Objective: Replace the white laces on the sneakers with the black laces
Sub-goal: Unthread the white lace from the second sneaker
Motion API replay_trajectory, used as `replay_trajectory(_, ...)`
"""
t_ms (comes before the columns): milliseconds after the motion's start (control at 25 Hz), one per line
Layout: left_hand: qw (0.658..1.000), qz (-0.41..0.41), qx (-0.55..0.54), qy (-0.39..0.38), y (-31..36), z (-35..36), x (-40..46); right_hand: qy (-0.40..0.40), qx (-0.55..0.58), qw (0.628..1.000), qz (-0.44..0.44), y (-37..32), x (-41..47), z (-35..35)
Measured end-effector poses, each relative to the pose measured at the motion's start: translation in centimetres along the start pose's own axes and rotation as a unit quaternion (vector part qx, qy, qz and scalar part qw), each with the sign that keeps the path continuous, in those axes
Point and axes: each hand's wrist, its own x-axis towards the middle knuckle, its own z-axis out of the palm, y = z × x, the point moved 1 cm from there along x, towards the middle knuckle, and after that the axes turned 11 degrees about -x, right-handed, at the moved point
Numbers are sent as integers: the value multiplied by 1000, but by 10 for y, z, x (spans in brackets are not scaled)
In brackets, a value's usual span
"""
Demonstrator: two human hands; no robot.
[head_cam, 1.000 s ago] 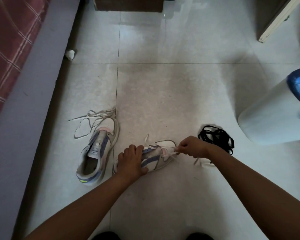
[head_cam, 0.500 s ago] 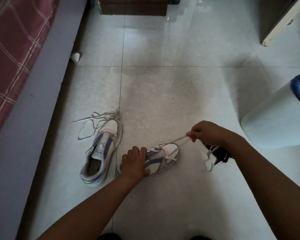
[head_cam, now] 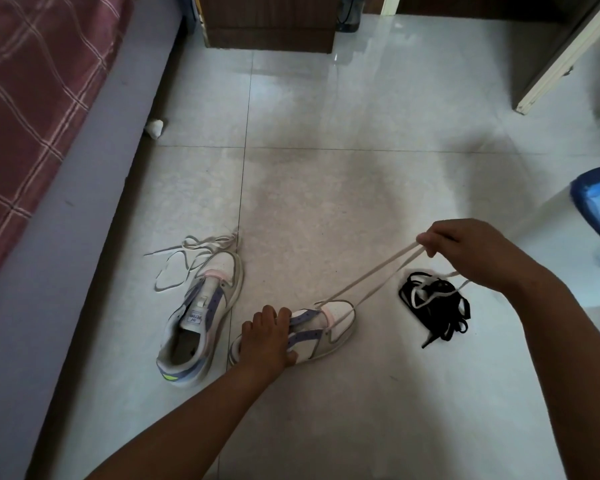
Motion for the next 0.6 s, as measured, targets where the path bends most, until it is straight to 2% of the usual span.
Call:
replay_trajectory(400,1000,1,-3,-3,-2,3,1,118,27,993,-4,-13,-4,7)
replay_trajectory(600,1000,9,11,-1,-2,3,-2,177,57,979,78,10,-4,9)
